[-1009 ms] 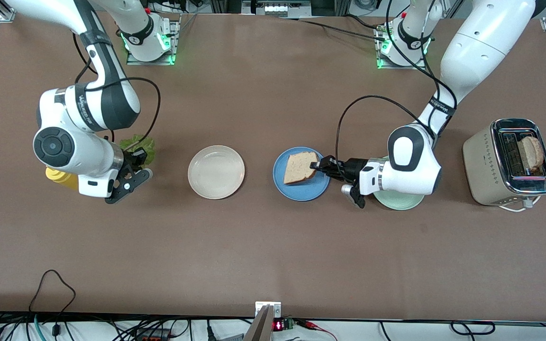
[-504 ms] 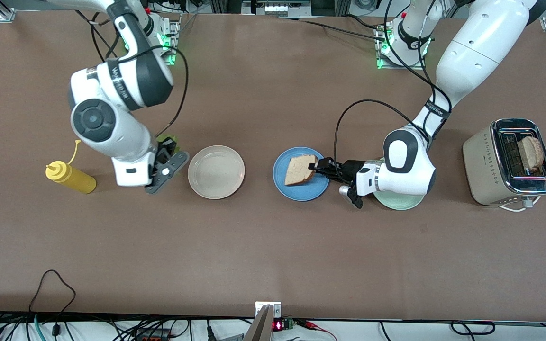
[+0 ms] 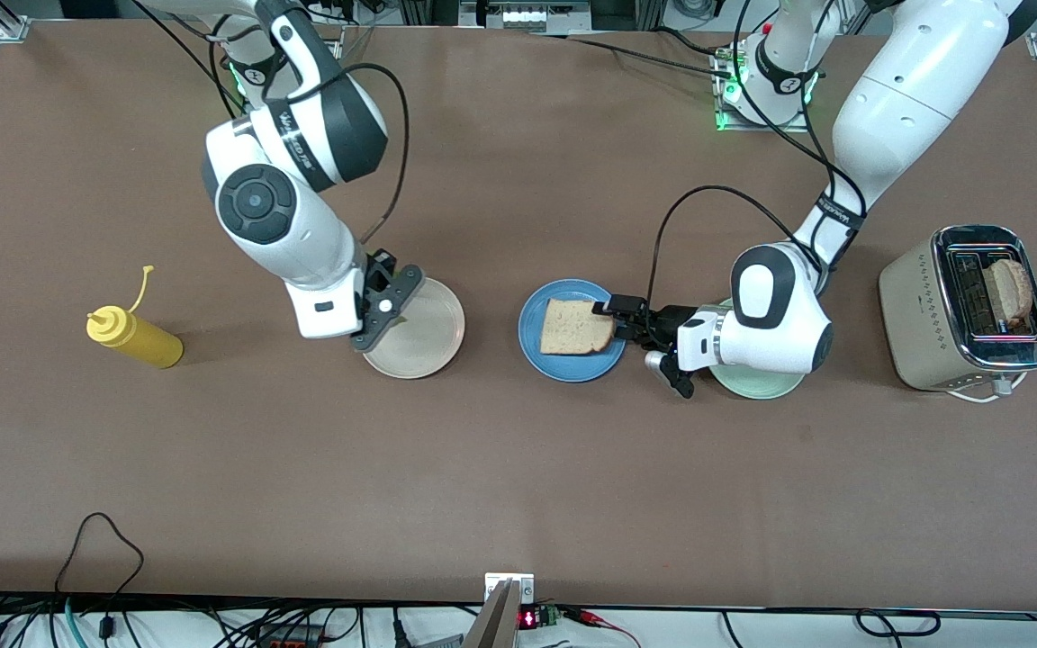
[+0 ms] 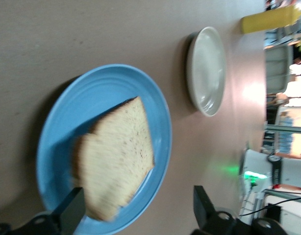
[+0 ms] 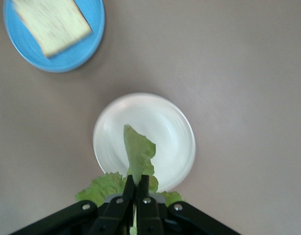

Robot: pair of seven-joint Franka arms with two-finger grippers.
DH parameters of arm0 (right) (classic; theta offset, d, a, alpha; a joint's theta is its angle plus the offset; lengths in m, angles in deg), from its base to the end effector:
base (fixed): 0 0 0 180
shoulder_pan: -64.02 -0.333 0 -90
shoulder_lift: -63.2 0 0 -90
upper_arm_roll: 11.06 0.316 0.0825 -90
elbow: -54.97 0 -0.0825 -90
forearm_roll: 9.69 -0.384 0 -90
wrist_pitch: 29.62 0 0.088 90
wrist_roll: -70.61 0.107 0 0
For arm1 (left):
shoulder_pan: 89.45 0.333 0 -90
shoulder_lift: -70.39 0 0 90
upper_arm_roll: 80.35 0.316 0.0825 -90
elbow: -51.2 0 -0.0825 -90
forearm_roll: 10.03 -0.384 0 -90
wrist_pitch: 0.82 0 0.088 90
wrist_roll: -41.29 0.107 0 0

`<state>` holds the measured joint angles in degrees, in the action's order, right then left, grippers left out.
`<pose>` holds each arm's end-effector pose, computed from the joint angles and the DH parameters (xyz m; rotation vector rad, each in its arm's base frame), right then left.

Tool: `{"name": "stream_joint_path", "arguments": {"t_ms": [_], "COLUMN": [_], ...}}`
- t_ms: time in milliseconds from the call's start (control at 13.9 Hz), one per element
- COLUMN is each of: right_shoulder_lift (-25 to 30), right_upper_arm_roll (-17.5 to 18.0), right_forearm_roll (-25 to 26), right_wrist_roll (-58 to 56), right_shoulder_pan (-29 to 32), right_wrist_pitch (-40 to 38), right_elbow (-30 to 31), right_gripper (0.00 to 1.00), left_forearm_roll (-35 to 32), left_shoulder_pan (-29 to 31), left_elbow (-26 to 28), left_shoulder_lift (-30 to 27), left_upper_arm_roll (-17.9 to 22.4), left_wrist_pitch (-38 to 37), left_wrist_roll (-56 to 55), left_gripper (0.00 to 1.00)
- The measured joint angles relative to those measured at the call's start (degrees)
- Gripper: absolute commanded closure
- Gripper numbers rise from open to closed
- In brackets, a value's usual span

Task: Make sandwich in blue plate with both arms
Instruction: 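Carry the lettuce with the right gripper and lay it on the bread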

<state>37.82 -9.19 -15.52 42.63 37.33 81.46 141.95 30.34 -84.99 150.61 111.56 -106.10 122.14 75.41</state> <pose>0.5974 0.3295 0.4050 -2.6999 -1.3819 0.0345 0.6036 -0.2388 0.1970 2.2292 -0.4670 -0.2136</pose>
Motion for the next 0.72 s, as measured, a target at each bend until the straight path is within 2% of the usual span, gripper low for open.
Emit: {"name": "stream_joint_path", "arguments": {"t_ms": [288,576,721], "right_shoulder_lift": [-2.5,-7.1,-9.4], "right_upper_arm_roll": [0.2,0.9,1.0], "right_forearm_roll": [-3.1,-6.4,-7.6], "right_wrist_roll": [0.0,0.0,1.1], "right_shoulder_pan": [-2.6,-6.6,-8.9], "right_wrist_pitch": [8.1,11.3,14.7], "right_elbow": [-0.2,-5.1,-7.2], "right_gripper": [1.00,1.00,1.00], "left_forearm_roll": [-12.1,-22.6,-30.0], "left_shoulder_pan": [-0.1,0.0,0.1], "left_elbow": [-0.8,-1.7,-3.7], "left_shoulder_lift": [-4.3,-9.9,-11.8], "left_upper_arm_roll": [-0.2,-0.2,-0.1], "left_wrist_pitch": [-2.8,-8.5,-13.1], "left_wrist_roll": [-11.2,-20.4,-24.2], "left_gripper": [0.00,0.00,0.00]}}
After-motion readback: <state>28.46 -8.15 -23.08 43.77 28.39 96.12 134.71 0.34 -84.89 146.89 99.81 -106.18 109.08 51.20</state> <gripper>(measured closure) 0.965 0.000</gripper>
